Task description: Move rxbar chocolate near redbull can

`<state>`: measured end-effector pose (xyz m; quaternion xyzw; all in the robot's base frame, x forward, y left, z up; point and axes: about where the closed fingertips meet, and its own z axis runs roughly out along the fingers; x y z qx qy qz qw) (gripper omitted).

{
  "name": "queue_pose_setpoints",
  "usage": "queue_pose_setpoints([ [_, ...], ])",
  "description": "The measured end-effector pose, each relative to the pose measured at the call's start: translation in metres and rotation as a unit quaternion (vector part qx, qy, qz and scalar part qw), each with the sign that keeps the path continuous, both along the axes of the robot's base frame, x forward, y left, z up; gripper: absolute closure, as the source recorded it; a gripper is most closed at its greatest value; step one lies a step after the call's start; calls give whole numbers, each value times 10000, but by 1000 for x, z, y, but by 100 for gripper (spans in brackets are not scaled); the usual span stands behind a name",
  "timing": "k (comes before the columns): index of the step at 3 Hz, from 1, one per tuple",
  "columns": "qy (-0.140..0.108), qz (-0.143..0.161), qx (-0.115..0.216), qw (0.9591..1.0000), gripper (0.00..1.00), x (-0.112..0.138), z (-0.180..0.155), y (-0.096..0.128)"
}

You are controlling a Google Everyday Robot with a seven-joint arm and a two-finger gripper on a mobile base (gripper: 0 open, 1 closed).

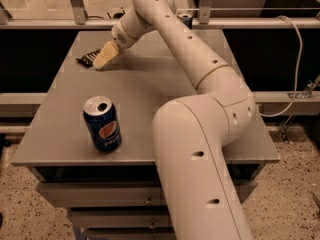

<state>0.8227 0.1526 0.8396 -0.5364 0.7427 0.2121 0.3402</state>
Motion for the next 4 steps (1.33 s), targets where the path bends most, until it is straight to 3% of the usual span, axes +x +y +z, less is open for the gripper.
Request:
queue_pose_setpoints([
  [2,-1,-207,109,9997,58,3,0,-10],
  [3,-143,-266,204,9993,89,0,15,-20],
  [4,-266,-286,281,9988,100,-4,26,-24],
])
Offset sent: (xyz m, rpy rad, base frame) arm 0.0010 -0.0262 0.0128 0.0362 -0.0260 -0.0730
